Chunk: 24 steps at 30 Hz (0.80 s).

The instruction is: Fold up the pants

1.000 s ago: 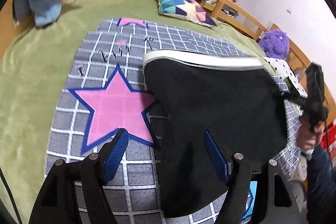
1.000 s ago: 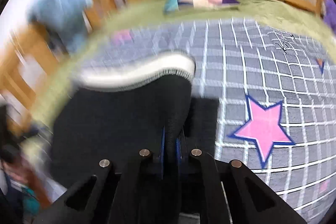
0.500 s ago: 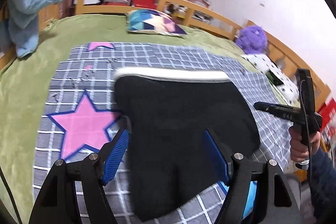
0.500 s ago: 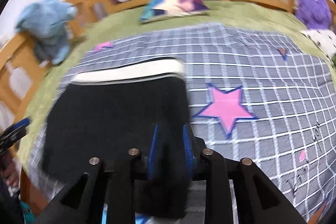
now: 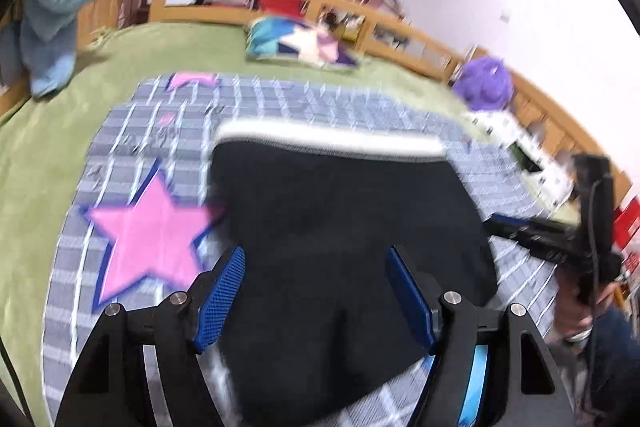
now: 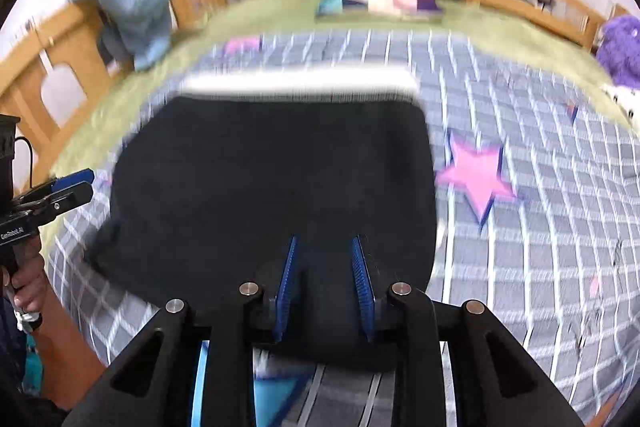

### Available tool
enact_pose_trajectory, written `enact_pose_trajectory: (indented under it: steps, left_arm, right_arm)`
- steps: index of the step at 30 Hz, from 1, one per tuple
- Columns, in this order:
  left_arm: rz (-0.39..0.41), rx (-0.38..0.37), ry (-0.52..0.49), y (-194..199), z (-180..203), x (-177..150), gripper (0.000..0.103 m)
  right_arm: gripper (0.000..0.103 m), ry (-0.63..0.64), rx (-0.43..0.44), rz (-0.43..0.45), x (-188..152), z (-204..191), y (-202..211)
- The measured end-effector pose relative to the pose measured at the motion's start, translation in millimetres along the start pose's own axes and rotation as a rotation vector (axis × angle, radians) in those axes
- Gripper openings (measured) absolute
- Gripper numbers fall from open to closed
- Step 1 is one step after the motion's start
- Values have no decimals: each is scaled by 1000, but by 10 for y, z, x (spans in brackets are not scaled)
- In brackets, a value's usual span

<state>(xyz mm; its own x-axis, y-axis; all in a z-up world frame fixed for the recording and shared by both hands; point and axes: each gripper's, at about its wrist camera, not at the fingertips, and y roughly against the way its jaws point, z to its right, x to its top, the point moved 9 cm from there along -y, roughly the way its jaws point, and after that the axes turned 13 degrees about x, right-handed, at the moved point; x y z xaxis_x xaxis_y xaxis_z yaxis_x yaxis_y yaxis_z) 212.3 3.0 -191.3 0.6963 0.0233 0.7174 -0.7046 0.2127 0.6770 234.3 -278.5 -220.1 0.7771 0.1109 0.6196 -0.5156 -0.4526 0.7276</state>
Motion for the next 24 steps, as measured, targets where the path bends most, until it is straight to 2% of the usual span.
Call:
enact_pose_trajectory:
  steps: [3,4,5,6,7,8,9,10,12,14,15,17,19,21,23,24]
  left_arm:
    - [-19,-75,23,-254,160,140,73]
    - [-47,-54,19,-421,144,109,73]
    - [-100,11,27,-660,31,7,68]
    - [-149,29,45,-835,-41,-86,51]
    - [-200,25,79,-979,-141,-182,46]
    - [-217,-5,129,-1029,-231,-231,41]
    - [-206,-36,159,-1002,-278,-220,41]
    - [-195,-49,171,-938,-313,-178,41]
    - [-179,-8,154,-867,-367,-97,48]
    - [-128,7,154,-772,-395,73,55]
    - [-99,9,152,-744,-381,169,61]
    - [-34,12,122,-705,-283,421,64]
    - [-9,6,78,-766,-162,612,69]
    - [-32,36,27,-991,-55,689,71]
    - [-101,141,-19,-1407,-129,608,69]
    - [-134,159,-33,-1545,-155,552,69]
  right_arm:
    - [29,-28,24,68,278,106,-129]
    - [29,-47,25,68,315,179,-234]
    - [29,-59,19,53,355,258,-355]
    - [24,-77,-9,12,308,401,-531]
    - [24,-87,-16,-5,280,503,-644]
    - [23,-89,-3,28,286,573,-678]
    - [24,-91,16,43,296,583,-670]
    - [23,-98,32,34,311,582,-658]
    - [21,-106,27,12,337,556,-624]
    - [22,-97,25,19,457,526,-564]
    - [25,-86,24,47,554,505,-517]
    - [33,-59,28,102,732,417,-438]
    - [39,-44,28,141,934,401,-475]
    - [39,-37,26,138,1061,456,-636]
    - [33,-11,-29,72,1050,613,-955]
    - [33,-10,-50,32,991,726,-1128]
